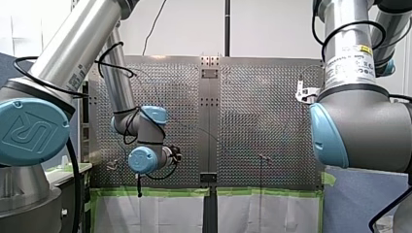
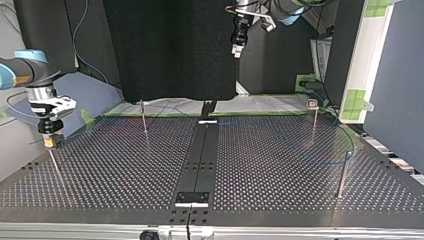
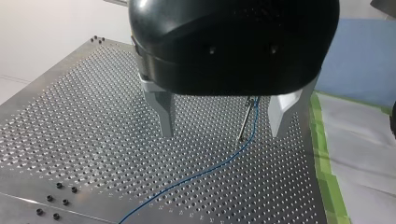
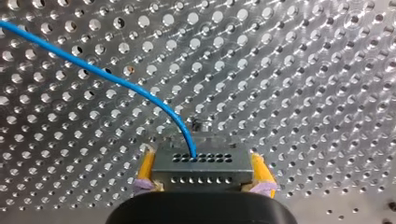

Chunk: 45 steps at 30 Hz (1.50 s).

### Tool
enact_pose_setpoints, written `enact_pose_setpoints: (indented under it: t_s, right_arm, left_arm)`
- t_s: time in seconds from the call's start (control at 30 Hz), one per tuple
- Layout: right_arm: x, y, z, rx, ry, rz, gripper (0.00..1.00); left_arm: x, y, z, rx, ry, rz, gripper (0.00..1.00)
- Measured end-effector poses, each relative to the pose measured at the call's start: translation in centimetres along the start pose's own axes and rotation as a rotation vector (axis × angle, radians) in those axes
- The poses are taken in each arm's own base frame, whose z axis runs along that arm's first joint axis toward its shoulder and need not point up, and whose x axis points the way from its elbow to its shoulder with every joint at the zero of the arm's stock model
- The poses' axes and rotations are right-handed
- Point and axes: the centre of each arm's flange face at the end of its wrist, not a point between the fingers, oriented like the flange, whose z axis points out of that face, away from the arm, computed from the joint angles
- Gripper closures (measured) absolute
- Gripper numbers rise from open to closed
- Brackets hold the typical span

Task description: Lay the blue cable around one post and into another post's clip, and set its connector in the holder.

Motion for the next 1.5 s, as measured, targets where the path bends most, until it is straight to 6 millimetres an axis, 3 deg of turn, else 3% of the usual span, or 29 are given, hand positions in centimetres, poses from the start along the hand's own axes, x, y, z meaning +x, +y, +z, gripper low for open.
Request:
enact_pose_setpoints:
  t_s: [0.23, 1.43, 1.5]
  right_arm:
    - [-0.8, 0.1, 0.3, 0.0, -0.014, -0.001, 1.0]
    - [0.6, 0.0, 1.0, 0.025, -0.007, 0.007, 1.0]
    - [0.6, -0.1, 1.0, 0.028, -0.007, 0.007, 0.6]
  left_arm:
    - [0.0, 0.0, 0.0, -0.003, 0.001, 0.001, 0.01]
    - [0.0, 0.3, 0.0, -0.022, 0.0, 0.004, 0.01]
    - [0.0, 0.3, -0.1, -0.022, 0.0, 0.004, 0.01]
